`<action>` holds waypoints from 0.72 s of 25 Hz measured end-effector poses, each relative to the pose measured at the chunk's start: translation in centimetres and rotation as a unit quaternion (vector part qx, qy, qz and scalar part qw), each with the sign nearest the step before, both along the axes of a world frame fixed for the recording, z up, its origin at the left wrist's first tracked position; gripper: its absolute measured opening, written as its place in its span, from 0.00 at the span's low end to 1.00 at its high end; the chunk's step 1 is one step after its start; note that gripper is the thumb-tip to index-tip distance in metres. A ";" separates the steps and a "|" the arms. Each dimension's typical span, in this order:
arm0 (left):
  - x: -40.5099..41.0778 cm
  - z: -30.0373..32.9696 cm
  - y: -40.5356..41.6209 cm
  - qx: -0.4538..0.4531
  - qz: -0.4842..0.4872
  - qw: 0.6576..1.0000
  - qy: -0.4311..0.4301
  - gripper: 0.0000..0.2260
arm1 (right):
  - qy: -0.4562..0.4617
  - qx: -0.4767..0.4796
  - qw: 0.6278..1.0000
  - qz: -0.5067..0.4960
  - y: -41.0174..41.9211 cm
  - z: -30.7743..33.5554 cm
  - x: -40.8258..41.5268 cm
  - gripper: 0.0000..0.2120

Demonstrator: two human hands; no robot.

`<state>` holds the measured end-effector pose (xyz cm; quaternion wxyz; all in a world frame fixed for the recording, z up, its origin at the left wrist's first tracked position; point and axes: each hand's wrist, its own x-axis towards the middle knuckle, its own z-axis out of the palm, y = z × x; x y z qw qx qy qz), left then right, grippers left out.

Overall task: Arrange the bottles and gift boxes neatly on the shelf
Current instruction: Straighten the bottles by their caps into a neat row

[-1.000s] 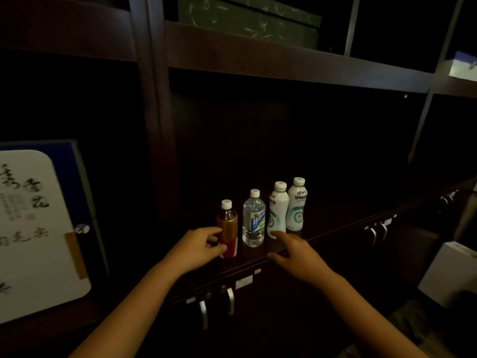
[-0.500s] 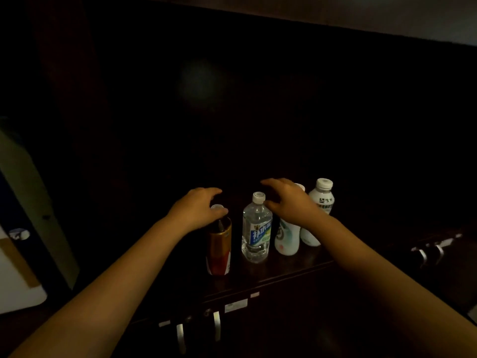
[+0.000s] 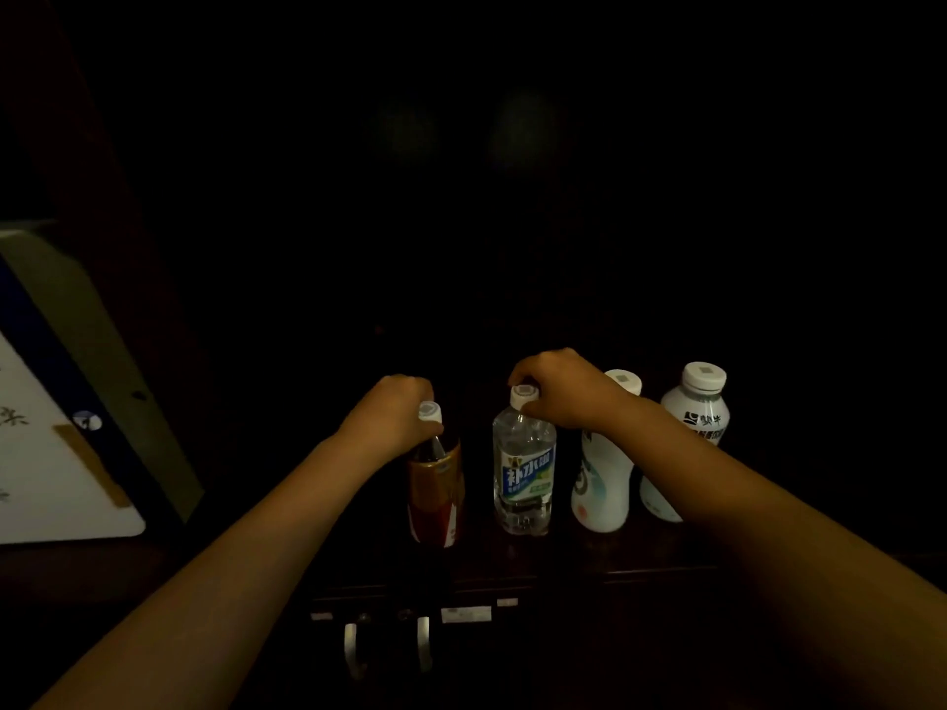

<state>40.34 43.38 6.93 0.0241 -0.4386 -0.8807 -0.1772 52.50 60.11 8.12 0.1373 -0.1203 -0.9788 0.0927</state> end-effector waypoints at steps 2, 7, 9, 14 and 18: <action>-0.6 -0.3 0.0 0.007 -0.025 1.000 -0.002 0.10 | 0.008 -0.009 1.000 0.008 0.2 0.0 0.0 0.12; -1.7 0.0 0.5 0.012 -0.077 0.997 -0.022 0.15 | 0.015 -0.033 0.999 0.011 0.5 0.0 -0.3 0.13; -1.8 -0.2 0.9 0.021 -0.095 0.995 -0.020 0.17 | 0.020 -0.041 0.999 0.007 0.5 -0.1 -0.2 0.15; -1.8 -1.4 1.0 0.075 -0.074 0.993 -0.048 0.16 | 0.025 -0.080 0.996 -0.018 0.2 -0.5 0.1 0.17; -1.8 -1.3 1.5 0.095 -0.080 0.989 -0.078 0.14 | 0.032 -0.084 0.996 -0.016 0.2 -0.3 0.2 0.16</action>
